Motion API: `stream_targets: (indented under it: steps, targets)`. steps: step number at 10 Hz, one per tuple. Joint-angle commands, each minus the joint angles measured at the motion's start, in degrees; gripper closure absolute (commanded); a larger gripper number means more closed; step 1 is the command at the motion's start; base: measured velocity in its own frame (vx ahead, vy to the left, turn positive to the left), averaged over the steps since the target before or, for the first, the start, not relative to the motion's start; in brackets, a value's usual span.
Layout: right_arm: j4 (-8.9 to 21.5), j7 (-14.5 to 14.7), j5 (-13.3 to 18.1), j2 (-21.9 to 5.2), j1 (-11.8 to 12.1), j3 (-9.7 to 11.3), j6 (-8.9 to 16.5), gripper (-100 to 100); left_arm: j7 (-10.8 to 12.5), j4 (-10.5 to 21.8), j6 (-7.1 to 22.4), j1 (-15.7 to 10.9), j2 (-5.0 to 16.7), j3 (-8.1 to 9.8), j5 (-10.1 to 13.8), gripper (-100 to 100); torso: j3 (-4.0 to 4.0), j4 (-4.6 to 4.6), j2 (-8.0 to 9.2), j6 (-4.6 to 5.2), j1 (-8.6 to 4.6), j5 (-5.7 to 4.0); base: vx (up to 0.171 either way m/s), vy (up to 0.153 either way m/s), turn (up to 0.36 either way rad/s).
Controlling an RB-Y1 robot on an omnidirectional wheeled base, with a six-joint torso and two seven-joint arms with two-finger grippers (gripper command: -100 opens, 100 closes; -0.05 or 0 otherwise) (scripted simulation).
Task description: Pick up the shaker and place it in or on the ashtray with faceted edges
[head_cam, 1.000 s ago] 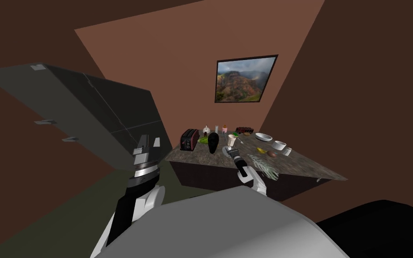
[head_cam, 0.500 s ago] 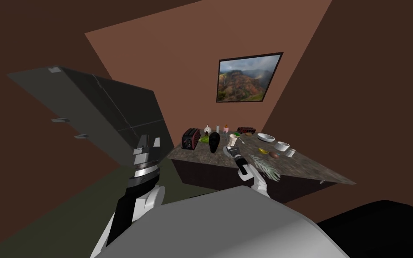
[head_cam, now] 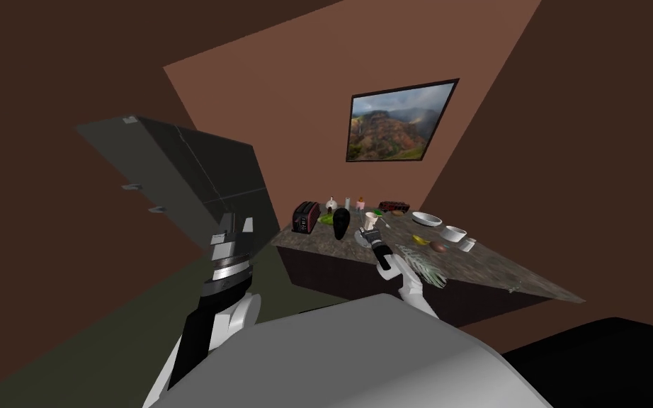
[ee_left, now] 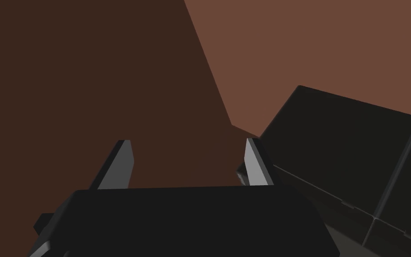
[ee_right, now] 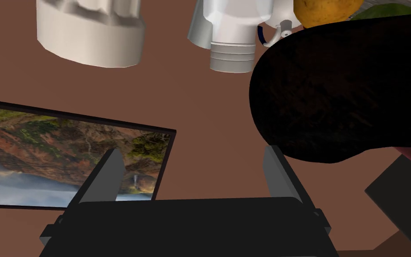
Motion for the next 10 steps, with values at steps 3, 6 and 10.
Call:
stream_targets:
  steps: [3,6,10]
  targets:
    - [-2.52,-2.22,-0.28,-2.93,-0.66,1.25,5.67,-100,0.00,0.00,0.00,0.00,0.00,0.00,0.00,0,0.06,0.02,0.11,0.01,0.05,0.00,-0.076,-0.001,0.100]
    - [-4.09,-3.29,-0.57,-4.79,-1.09,2.22,8.48,-100,0.00,0.00,0.00,0.00,0.00,0.00,0.00,0,-0.01,-0.01,-0.02,0.01,0.03,0.00,-0.038,-0.001,0.086]
    - [-4.21,-3.47,-0.59,-4.91,-1.10,2.26,8.85,0,0.00,0.00,0.00,0.01,0.00,0.00,0.00,0,-0.12,-0.05,-0.22,0.03,0.04,0.00,0.000,0.000,0.000]
